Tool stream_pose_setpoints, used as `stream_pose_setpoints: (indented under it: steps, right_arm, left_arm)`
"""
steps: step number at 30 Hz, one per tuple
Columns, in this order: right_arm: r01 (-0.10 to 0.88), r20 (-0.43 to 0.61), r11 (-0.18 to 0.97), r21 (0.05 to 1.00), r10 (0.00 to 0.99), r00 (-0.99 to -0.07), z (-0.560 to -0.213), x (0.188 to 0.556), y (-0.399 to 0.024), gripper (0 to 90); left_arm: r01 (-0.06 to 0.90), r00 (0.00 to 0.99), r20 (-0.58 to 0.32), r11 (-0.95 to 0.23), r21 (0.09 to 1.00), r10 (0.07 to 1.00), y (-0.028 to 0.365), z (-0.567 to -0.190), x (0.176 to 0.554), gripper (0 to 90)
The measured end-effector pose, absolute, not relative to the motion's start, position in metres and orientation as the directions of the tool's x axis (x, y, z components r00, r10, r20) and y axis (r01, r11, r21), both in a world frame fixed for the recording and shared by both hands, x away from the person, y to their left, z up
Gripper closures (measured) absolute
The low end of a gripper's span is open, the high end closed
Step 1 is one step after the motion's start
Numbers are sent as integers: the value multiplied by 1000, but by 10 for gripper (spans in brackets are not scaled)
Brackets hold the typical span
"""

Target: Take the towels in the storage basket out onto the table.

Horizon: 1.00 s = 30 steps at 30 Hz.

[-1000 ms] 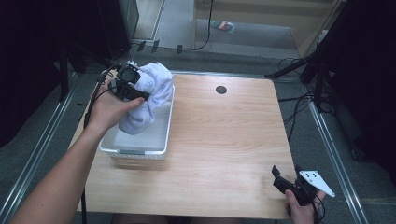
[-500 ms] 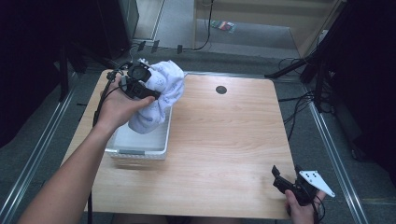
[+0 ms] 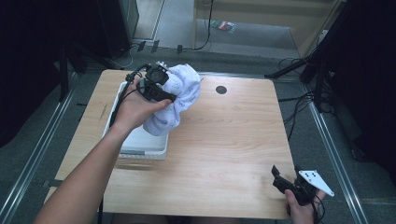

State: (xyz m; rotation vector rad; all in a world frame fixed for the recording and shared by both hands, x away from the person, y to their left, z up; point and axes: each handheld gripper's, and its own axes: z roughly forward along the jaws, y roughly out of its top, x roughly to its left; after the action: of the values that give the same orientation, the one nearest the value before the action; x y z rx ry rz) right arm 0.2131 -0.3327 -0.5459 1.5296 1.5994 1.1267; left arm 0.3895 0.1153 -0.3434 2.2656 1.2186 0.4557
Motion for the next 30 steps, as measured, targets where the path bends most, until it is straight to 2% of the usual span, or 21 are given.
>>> stream_pose_setpoints:
  steps: [30]
  right_arm:
    - [429, 113, -56, 901, 988, -109, -546, 213, -333, 107]
  left_arm:
    - [638, 599, 15, -489, 595, 800, 44, -361, 403, 540]
